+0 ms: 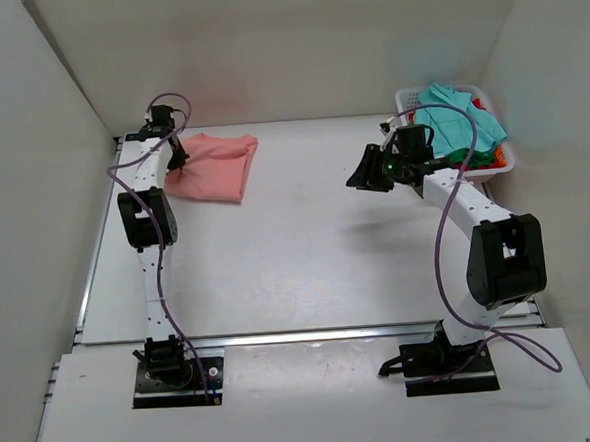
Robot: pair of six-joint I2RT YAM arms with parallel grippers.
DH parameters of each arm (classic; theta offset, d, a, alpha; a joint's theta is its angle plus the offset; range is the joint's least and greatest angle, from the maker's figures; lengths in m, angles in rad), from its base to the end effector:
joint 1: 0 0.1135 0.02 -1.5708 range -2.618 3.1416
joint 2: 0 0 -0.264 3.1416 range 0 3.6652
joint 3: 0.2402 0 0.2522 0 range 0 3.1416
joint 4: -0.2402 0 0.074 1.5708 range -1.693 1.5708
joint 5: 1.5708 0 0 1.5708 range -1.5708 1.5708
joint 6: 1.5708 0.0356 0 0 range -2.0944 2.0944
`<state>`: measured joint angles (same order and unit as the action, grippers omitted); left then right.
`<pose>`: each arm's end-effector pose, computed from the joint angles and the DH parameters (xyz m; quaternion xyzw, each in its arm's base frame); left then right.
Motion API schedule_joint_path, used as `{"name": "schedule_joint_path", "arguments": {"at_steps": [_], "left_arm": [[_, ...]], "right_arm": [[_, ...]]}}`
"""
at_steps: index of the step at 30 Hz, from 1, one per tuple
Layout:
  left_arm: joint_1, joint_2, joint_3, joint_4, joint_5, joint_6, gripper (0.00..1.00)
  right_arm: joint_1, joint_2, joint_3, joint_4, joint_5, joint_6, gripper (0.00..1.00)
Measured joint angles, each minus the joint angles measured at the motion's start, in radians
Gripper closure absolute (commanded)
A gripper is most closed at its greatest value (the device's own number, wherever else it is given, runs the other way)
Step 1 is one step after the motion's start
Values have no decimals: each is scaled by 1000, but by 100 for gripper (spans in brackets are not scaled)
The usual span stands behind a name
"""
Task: Fold and stack the t-shirts
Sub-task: Put the neatly folded tshirt into the corner of the board with the left arm
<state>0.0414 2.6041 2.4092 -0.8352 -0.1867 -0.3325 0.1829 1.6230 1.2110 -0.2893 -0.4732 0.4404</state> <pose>0.5541 0.0296 0.1666 -0.2028 0.9381 0.0503 0.2761 0.3540 0.0820 0.2658 0.0153 0.8871 0.3279 0.3245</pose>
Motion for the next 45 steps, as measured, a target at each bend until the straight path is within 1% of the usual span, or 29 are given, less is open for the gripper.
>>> {"name": "schedule_joint_path", "arguments": {"at_steps": [1, 2, 3, 6, 8, 13, 17, 19, 21, 23, 25, 26, 27, 28, 29, 33, 35, 36, 37, 38, 39, 41, 42, 45], "left_arm": [[13, 53, 96, -22, -16, 8, 100], [25, 89, 151, -26, -31, 12, 100], [35, 97, 156, -21, -40, 13, 100], [66, 69, 89, 19, -54, 13, 100], [84, 60, 71, 35, -64, 12, 100], [159, 92, 138, 46, -88, 18, 100], [224, 92, 122, 93, -112, 29, 100], [253, 93, 110, 122, -113, 38, 94], [274, 97, 112, 142, -113, 48, 93], [282, 110, 131, 167, -112, 61, 88], [280, 123, 141, 197, -108, 71, 84], [277, 126, 141, 212, -104, 74, 81], [274, 129, 141, 225, -101, 78, 73], [270, 130, 141, 241, -98, 82, 53], [267, 134, 142, 256, -93, 85, 49], [251, 150, 177, 280, -56, 81, 48], [245, 153, 204, 277, -39, 80, 41], [240, 149, 216, 270, -37, 80, 18], [234, 139, 219, 263, -37, 84, 1], [227, 124, 215, 251, -37, 76, 2], [218, 97, 196, 245, -35, 69, 2], [201, -6, 97, 227, -14, 61, 1], [196, -83, -2, 246, 14, 57, 1], [185, -394, -366, 283, 172, 16, 1]], "right_arm": [[1, -1, 0, -5, -1, 0, 66], [3, -2, -2, -10, 0, -1, 67], [5, -6, -6, -10, 0, 0, 67], [14, -21, -20, -19, -3, 0, 68], [20, -28, -22, -26, -5, 0, 69], [34, -30, -22, -40, -13, 0, 70], [48, -30, -21, -61, -16, -1, 71], [59, -29, -20, -76, -15, -1, 71], [70, -25, -14, -86, -14, -1, 71], [82, -19, -5, -91, -14, 0, 71], [90, -16, 3, -93, -14, 0, 73], [92, -13, 8, -95, -14, 0, 73], [95, -10, 14, -97, -14, 0, 74], [98, -6, 21, -100, -13, 0, 74], [100, -2, 27, -102, -13, 0, 74], [107, 10, 48, -120, -8, 0, 75], [112, 14, 59, -136, -4, 1, 75], [115, 15, 65, -145, -2, 0, 74], [121, 15, 74, -153, 2, 0, 74], [130, 15, 82, -161, 9, 0, 72], [141, 13, 89, -166, 16, 0, 73], [156, 0, 86, -178, 32, 0, 72], [161, -13, 74, -179, 37, 0, 72], [153, -112, -24, -193, 69, 0, 72]]}}
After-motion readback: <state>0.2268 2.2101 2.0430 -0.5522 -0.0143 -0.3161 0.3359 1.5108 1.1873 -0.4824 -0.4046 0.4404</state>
